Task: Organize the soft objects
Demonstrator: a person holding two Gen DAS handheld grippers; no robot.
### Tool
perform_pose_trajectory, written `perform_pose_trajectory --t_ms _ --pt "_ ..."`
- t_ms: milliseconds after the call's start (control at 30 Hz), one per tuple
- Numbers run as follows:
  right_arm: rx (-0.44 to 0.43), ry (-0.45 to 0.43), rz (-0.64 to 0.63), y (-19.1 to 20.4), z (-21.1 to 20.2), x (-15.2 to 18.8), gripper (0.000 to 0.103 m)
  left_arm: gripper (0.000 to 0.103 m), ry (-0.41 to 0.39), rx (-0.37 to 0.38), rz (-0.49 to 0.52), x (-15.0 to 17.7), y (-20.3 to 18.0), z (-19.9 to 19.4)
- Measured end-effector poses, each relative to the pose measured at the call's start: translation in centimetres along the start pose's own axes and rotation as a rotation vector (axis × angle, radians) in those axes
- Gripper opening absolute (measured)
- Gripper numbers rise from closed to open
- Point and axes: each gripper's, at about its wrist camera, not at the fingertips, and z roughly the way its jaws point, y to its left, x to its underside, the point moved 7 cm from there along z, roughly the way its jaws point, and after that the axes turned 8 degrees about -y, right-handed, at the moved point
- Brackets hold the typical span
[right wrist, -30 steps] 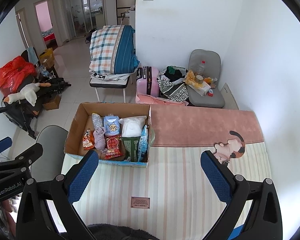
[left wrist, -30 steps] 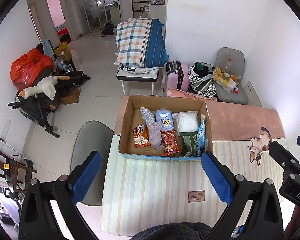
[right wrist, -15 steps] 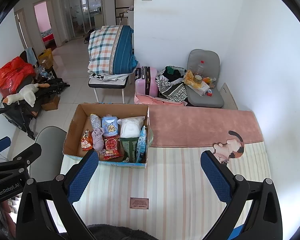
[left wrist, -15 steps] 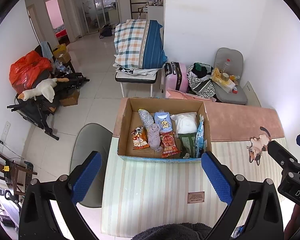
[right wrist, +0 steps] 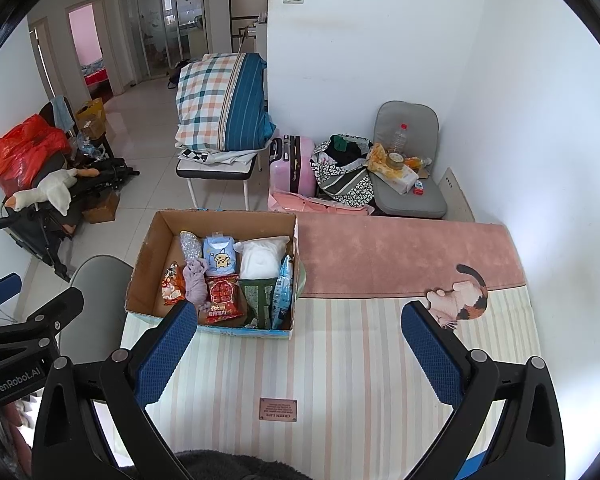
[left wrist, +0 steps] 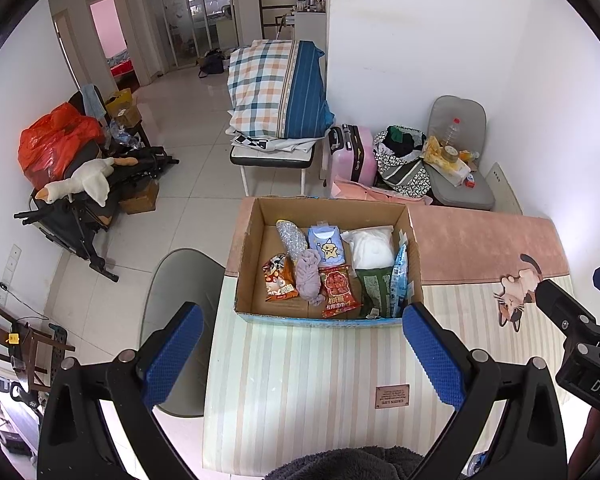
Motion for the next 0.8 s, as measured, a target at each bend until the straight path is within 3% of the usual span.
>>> perform_pose_trajectory --t_ms 800 --pt "0.0 -0.012 0.007 -0.34 -0.33 -0.69 0.103 0.102 -0.02 -0.005 0.014 -0.43 0.01 -0.27"
